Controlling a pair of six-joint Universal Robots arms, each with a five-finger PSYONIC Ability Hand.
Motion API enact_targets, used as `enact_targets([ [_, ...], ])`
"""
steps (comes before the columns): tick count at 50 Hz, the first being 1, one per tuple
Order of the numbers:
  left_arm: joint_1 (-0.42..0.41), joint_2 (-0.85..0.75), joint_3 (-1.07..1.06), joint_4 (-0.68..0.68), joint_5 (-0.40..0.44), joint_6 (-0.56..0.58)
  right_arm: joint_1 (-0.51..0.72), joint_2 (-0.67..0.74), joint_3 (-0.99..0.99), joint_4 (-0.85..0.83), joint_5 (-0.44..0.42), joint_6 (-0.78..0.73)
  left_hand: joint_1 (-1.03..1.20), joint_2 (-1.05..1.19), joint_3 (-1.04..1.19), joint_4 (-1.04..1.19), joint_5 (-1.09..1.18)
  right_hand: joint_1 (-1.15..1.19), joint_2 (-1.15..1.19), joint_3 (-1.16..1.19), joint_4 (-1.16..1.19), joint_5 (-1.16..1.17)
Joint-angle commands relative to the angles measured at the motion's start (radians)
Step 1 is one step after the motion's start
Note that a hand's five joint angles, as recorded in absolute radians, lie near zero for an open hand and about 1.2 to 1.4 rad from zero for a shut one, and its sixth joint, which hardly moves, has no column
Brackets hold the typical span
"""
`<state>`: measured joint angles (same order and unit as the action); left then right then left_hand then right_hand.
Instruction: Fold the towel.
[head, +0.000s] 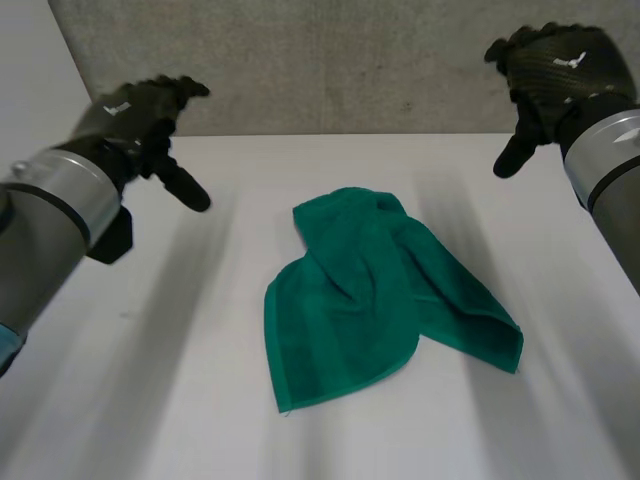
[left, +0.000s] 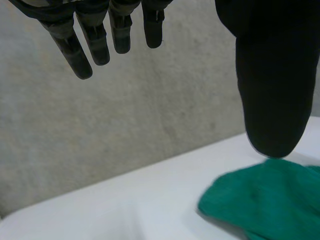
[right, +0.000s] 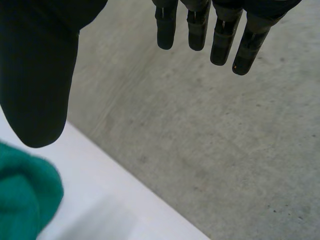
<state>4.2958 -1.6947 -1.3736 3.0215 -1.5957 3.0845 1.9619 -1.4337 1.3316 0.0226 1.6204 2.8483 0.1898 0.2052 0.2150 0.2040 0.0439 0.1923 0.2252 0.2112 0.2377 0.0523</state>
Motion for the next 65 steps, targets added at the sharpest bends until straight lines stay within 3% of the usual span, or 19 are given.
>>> enact_targets([
  [1,-0.201,-0.091,-0.067,-0.016,-0.015,-0.010,0.000,0.064,-0.005,0.115,-0.036,-0.211,-0.014,-0.030,-0.040,-0.029,-0.043,-0.018,-0.051,-0.037,-0.063,-0.052],
  [4,-0.267,-0.129,-0.085,-0.004,-0.021,-0.017,-0.001,0.075,0.014,0.145,-0.037,-0.202,-0.014,-0.030,-0.040,-0.029,-0.043,-0.018,-0.051,-0.037,-0.063,-0.052],
  [9,-0.395,-0.258,-0.097,0.042,-0.128,-0.043,-0.017,0.078,0.073,0.145,-0.043,-0.176,-0.009,-0.024,-0.034,-0.023,-0.037,-0.018,-0.051,-0.037,-0.063,-0.052],
  [12,-0.424,-0.292,-0.097,0.054,-0.170,-0.050,-0.018,0.073,0.147,0.114,-0.047,-0.142,-0.006,-0.021,-0.031,-0.020,-0.034,-0.018,-0.051,-0.037,-0.063,-0.052],
  [14,-0.468,-0.371,-0.093,0.098,-0.248,-0.056,-0.020,0.064,0.237,0.061,-0.050,-0.115,0.003,-0.012,-0.022,-0.011,-0.026,-0.018,-0.051,-0.037,-0.063,-0.052],
  [20,-0.505,-0.454,-0.082,0.161,-0.271,-0.050,-0.049,0.027,0.410,-0.068,-0.051,-0.110,0.006,-0.009,-0.019,-0.008,-0.023,-0.018,-0.051,-0.037,-0.063,-0.052],
  [29,-0.508,-0.484,-0.079,0.163,-0.286,-0.049,-0.100,-0.002,0.543,-0.170,-0.088,-0.109,0.006,-0.009,-0.019,-0.008,-0.023,-0.018,-0.051,-0.037,-0.063,-0.052],
  [53,-0.496,-0.609,-0.019,0.209,-0.285,-0.040,-0.104,-0.002,0.558,-0.173,-0.091,-0.109,0.077,0.061,0.051,0.062,0.048,-0.018,-0.051,-0.037,-0.063,-0.052],
  [65,-0.413,-0.615,0.013,0.235,-0.297,-0.032,-0.103,-0.002,0.563,-0.173,-0.093,-0.112,0.121,0.105,0.095,0.106,0.092,-0.018,-0.051,-0.037,-0.063,-0.052],
])
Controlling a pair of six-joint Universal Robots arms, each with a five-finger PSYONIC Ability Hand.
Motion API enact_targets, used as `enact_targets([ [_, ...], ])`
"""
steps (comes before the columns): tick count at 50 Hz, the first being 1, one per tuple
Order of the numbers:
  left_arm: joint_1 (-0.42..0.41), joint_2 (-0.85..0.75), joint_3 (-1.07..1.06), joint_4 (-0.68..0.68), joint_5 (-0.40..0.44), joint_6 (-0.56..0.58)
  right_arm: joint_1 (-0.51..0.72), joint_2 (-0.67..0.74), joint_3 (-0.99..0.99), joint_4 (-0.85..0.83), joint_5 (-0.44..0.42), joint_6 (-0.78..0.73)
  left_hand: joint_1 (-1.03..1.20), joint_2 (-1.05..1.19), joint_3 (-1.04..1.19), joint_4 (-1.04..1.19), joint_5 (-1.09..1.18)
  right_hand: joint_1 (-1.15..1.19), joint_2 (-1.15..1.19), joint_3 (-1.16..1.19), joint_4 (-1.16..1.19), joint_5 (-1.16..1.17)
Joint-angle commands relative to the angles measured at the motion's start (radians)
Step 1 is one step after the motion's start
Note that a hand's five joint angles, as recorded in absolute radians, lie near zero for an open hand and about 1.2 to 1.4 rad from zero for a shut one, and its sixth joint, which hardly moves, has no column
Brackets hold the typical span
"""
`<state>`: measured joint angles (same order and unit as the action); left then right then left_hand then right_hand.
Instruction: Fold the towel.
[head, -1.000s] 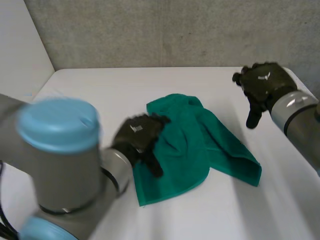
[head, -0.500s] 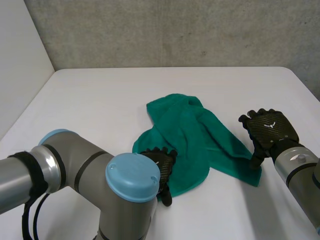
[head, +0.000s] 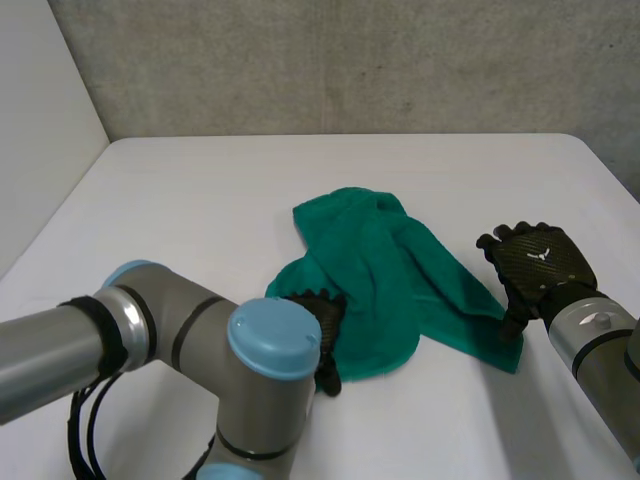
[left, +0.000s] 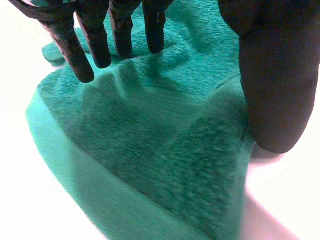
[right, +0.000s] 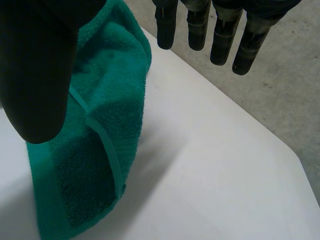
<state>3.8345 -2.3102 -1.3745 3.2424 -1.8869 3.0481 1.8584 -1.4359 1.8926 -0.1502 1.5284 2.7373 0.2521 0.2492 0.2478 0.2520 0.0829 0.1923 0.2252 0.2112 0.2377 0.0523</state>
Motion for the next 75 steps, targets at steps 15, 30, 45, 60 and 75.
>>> enact_targets([
  [15,0.149,0.064,-0.001,0.097,-0.021,0.098,-0.002,0.000,-0.001,0.001,0.009,0.004,1.144,1.147,1.148,1.144,1.139,-0.018,-0.051,-0.037,-0.063,-0.052],
  [30,0.180,0.489,-0.115,0.071,-0.012,0.136,-0.044,0.060,-0.078,0.064,-0.013,0.311,1.144,1.147,1.148,1.144,1.139,-0.018,-0.051,-0.037,-0.063,-0.052],
  [45,0.201,0.560,-0.110,0.073,-0.012,0.182,-0.022,0.402,-0.288,0.063,0.025,0.418,1.144,1.147,1.148,1.144,1.139,0.387,0.354,0.368,0.342,0.353],
  [60,0.315,0.725,-0.097,0.068,-0.002,0.182,-0.047,0.014,-0.265,-0.031,0.003,0.184,1.144,1.147,1.148,1.144,1.139,1.204,1.171,1.185,1.159,1.169],
  [75,0.513,0.778,-0.127,-0.151,0.181,0.181,-0.059,-0.143,-0.469,0.463,-0.159,-0.110,1.144,1.147,1.148,1.144,1.139,1.204,1.171,1.185,1.159,1.169],
])
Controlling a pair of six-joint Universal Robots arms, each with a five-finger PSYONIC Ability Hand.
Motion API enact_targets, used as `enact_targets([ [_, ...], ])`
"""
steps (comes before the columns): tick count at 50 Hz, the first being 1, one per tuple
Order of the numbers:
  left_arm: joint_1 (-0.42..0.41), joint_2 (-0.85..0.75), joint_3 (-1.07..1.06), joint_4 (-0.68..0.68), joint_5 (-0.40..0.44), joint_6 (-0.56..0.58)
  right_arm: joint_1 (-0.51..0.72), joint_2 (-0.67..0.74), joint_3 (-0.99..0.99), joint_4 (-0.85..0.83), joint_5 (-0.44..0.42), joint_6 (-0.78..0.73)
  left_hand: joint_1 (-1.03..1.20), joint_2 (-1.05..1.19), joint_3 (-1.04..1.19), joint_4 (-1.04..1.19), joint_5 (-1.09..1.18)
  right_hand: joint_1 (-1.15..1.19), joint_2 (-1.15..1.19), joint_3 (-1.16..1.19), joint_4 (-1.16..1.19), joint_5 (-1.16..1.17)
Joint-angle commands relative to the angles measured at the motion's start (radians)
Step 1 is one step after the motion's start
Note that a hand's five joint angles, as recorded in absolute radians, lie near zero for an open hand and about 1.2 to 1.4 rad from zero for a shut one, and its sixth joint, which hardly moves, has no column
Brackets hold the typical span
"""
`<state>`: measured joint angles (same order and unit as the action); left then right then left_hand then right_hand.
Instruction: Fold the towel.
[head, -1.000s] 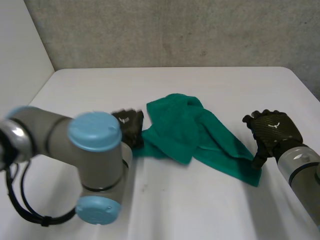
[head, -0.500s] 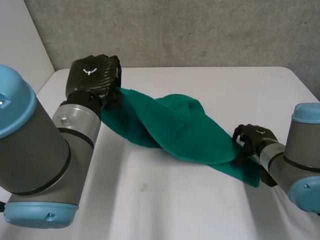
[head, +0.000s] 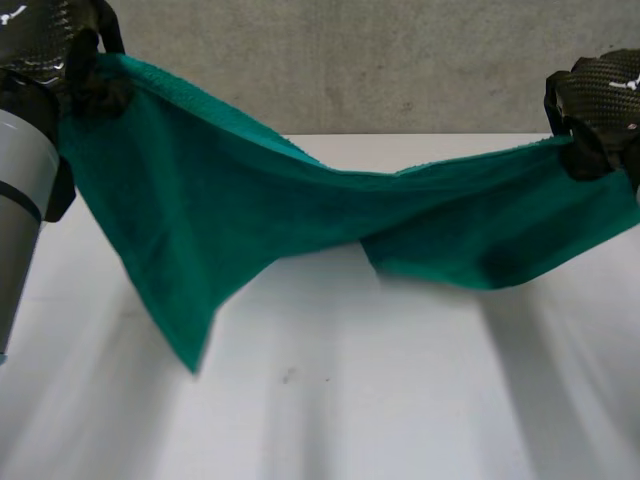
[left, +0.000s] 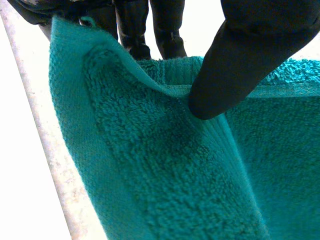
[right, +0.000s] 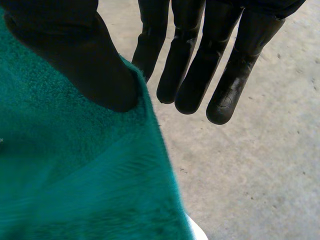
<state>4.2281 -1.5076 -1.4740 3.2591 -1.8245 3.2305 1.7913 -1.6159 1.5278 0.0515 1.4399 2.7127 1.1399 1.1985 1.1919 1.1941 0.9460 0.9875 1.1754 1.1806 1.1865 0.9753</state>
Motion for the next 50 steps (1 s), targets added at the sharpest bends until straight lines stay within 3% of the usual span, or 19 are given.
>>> enact_targets([
  [1,0.127,-0.045,-0.037,-0.173,0.125,-0.001,0.008,0.037,-0.104,0.261,-0.070,-0.085,0.256,0.198,0.204,0.202,0.276,0.409,0.221,0.216,0.210,0.246],
  [2,0.133,-0.068,-0.046,-0.174,0.129,0.000,0.045,0.153,-0.119,0.274,-0.078,-0.080,0.256,0.198,0.204,0.202,0.276,0.409,0.221,0.216,0.210,0.246],
  [6,0.148,-0.184,-0.057,-0.182,0.131,-0.003,0.101,0.293,-0.124,0.265,-0.069,-0.062,0.256,0.198,0.204,0.202,0.276,0.409,0.221,0.216,0.210,0.246],
  [12,0.188,-0.290,-0.063,-0.183,0.132,-0.003,0.109,0.393,-0.097,0.217,-0.061,0.056,0.256,0.198,0.204,0.202,0.276,0.409,0.221,0.216,0.210,0.246],
  [15,0.190,-0.310,-0.066,-0.182,0.132,-0.003,0.106,0.395,-0.066,0.186,-0.067,0.120,0.256,0.198,0.204,0.202,0.276,0.401,0.213,0.208,0.202,0.239],
  [20,0.190,-0.318,-0.066,-0.179,0.132,-0.001,0.079,0.396,-0.040,0.177,-0.076,0.141,0.256,0.198,0.204,0.202,0.276,0.067,-0.121,-0.126,-0.132,-0.095],
  [22,0.190,-0.318,-0.066,-0.177,0.132,-0.001,0.062,0.398,-0.028,0.180,-0.076,0.144,0.256,0.198,0.204,0.202,0.276,-0.182,-0.369,-0.375,-0.381,-0.344],
  [28,0.191,-0.318,-0.065,-0.174,0.132,-0.001,0.031,0.398,-0.002,0.191,-0.072,0.151,0.256,0.198,0.204,0.202,0.276,-0.403,-0.591,-0.596,-0.602,-0.566],
  [40,0.199,-0.344,-0.058,-0.173,0.131,-0.001,-0.004,0.375,0.149,0.189,-0.079,0.153,0.256,0.198,0.204,0.202,0.276,-0.486,-0.673,-0.679,-0.685,-0.648],
  [50,0.208,-0.365,-0.048,-0.174,0.131,0.000,-0.044,0.367,0.279,0.122,-0.078,0.137,0.256,0.198,0.204,0.202,0.276,-0.380,-0.568,-0.573,-0.579,-0.542],
])
